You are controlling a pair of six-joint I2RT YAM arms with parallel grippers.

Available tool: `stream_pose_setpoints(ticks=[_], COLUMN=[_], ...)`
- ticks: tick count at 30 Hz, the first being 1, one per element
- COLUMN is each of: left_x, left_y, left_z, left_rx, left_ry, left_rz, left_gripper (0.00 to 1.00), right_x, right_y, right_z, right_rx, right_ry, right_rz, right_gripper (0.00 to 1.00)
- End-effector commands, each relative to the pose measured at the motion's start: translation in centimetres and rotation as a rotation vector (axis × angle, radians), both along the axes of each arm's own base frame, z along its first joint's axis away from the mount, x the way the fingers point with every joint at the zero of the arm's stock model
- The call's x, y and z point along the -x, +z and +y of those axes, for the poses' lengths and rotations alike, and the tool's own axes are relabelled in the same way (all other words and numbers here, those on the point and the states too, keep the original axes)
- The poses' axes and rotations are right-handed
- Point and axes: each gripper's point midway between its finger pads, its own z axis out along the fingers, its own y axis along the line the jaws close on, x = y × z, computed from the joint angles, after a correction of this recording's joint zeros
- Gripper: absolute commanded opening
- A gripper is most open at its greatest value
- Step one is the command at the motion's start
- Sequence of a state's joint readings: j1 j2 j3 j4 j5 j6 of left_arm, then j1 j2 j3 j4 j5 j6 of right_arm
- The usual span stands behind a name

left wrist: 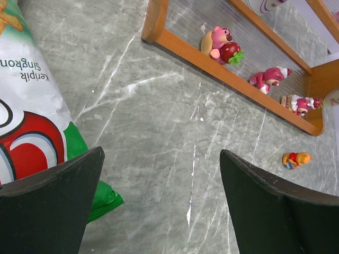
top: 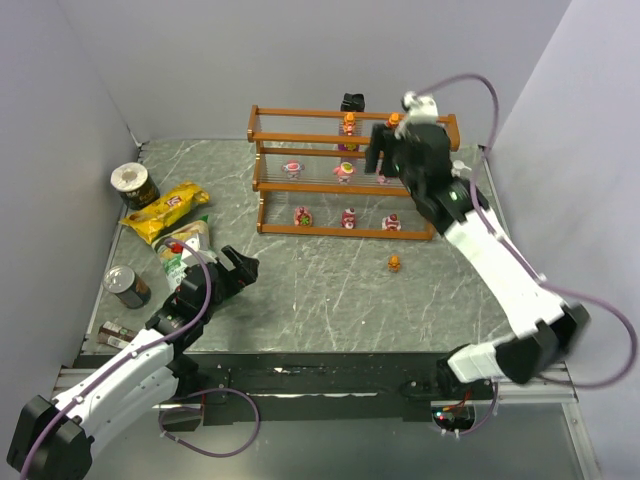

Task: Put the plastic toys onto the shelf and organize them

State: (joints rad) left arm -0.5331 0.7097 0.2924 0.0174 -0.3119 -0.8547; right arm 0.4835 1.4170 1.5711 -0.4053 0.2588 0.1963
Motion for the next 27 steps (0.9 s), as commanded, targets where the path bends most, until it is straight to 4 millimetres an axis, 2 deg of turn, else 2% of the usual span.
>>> stream_pose_setpoints(ticks=[1, 2, 3, 5, 6, 8, 9, 11, 12, 14, 15, 17, 18, 21, 27], left_x=[-0.6, -0.6, -0.6, -0.7, -0.6, -0.7, -0.7, -0.7, -0.7, -0.7, -0.7, -0.7, -0.7, -0.7, -0.6], left_y=[2.3, 2.4, 2.4, 2.2, 2.1, 2.1, 2.1, 2.0, 2.1, 2.1, 2.1, 2.1, 1.9, 2.0, 2.1], left_z=[-0.3, -0.4, -0.4, -0.4, -0.5, -0.6, -0.6, -0.6, -0.6, -0.7, -0.7, -0.7, -0.7, -0.6, -0.4], left_rx=[0.023, 0.024, 0.024, 0.021, 0.023, 0.023, 0.022, 0.02, 0.023, 0.026, 0.024, 0.024, 0.022, 0.024, 0.022], left_ry=[-0.005, -0.006, -0.008, -0.009, -0.01, -0.016, -0.015, -0.013, -0.016, -0.017, -0.019, -0.019, -0.017, -0.017, -0.009], left_rz=[-0.055, -0.056, -0.055, -0.049, -0.049, -0.048, -0.047, -0.044, -0.048, -0.049, -0.047, -0.046, -0.042, -0.045, -0.05], left_gripper=[0.96, 0.96, 0.96, 0.96, 0.96, 0.96, 0.96, 0.96, 0.96, 0.96, 0.96, 0.96, 0.96, 0.96, 0.96], right_x=[3.1, 3.5, 4.1, 5.1, 5.6, 6.2, 6.8, 7.2, 7.9, 8.1, 8.4, 8.4, 8.5, 7.9, 7.1], right_y=[-1.9, -3.1, -6.0, -7.9, -10.4, -12.5, -15.1, -17.2, -19.5, -21.3, -23.1, -24.5, -25.9, -27.8, -30.4], right_z=[-2.0, -2.3, -2.7, -3.1, -3.4, -4.3, -4.8, -5.5, -5.9, -5.5, -5.6, -5.7, -5.7, -6.0, -6.0], right_rx=[-0.064, -0.061, -0.05, -0.058, -0.038, -0.043, -0.019, -0.013, 0.007, -0.004, 0.01, 0.006, 0.022, 0.047, 0.051], right_ry=[-0.039, -0.047, -0.06, -0.074, -0.082, -0.131, -0.148, -0.185, -0.191, -0.181, -0.184, -0.2, -0.205, -0.227, -0.242], right_rz=[-0.023, -0.003, 0.051, 0.086, 0.134, 0.169, 0.215, 0.234, 0.276, 0.296, 0.333, 0.359, 0.389, 0.423, 0.476], right_gripper=[0.77, 0.77, 0.77, 0.77, 0.77, 0.77, 0.77, 0.77, 0.77, 0.77, 0.77, 0.77, 0.77, 0.77, 0.77])
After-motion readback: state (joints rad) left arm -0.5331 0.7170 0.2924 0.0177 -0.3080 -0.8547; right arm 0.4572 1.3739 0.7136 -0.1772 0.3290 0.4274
